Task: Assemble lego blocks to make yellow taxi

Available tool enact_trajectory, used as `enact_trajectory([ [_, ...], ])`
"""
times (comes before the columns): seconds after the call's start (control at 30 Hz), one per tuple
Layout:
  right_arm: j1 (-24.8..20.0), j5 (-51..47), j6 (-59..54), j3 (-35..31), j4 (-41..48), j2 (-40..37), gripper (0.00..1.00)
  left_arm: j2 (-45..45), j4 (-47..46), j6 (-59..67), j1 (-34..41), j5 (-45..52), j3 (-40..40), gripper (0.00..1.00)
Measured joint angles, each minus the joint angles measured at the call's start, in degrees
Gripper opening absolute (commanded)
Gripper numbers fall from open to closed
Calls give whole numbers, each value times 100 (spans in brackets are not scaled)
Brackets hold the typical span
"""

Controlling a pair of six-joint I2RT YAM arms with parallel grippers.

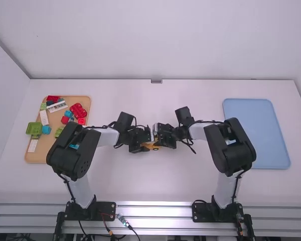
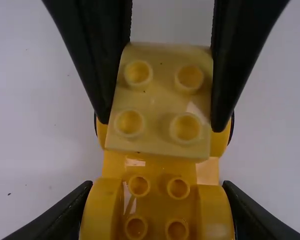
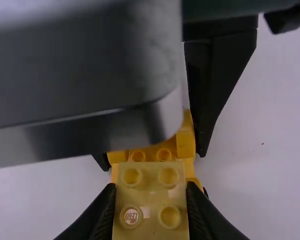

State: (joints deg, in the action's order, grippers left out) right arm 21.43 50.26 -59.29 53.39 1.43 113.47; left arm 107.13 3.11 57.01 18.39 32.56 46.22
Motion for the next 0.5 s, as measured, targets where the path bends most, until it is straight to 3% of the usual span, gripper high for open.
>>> enact_trajectory([
  [0.1,0,2,4,0,0,0,4,0,0,4,0,0,0,2],
  [0.33,0,2,22,0,0,0,32,0,0,4,0,0,0,2],
  [0.5,0,7,107,-7,-17,0,40,0,2,-4,4,-7,0,2],
])
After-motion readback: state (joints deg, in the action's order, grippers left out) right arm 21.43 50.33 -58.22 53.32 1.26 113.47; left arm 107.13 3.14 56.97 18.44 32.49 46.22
